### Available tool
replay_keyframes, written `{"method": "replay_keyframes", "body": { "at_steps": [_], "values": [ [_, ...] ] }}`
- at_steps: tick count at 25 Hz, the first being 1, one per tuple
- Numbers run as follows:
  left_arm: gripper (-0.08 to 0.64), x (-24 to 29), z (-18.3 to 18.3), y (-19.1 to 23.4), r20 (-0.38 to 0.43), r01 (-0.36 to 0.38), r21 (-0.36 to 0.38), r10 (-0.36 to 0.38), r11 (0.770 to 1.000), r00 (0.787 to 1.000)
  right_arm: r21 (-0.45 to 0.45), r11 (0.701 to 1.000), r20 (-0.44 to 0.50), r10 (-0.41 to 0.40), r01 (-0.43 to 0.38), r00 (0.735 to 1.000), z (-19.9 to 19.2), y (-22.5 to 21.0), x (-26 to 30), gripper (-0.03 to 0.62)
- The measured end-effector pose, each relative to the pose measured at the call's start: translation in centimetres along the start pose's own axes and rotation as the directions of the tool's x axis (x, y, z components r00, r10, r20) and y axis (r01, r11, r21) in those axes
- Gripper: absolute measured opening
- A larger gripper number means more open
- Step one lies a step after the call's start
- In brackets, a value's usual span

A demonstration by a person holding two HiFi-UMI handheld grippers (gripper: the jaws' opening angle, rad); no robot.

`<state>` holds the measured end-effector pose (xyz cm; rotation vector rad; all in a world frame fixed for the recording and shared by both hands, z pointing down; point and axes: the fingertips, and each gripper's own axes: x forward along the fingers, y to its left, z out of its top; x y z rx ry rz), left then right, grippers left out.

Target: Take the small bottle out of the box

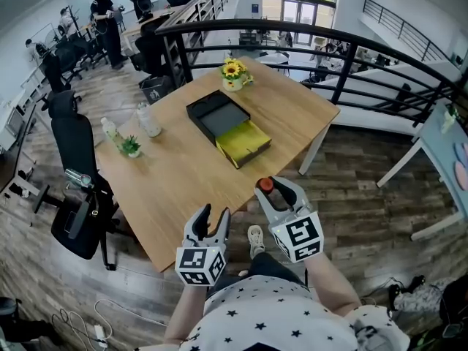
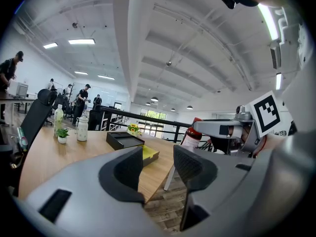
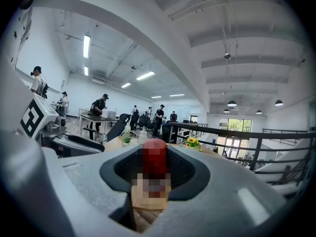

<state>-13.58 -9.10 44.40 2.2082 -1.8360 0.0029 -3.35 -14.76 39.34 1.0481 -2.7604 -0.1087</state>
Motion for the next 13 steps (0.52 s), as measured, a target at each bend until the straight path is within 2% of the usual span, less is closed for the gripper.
{"method": "replay_keyframes", "body": {
  "at_steps": [13],
  "values": [
    [0.189, 0.9, 0.0, 1.0, -0.006, -0.001, -0.005, 0.001, 1.0, 1.0, 0.009, 1.0, -0.012, 0.009, -0.009, 1.0, -0.4, -0.3, 1.5, 0.141]
  ]
}}
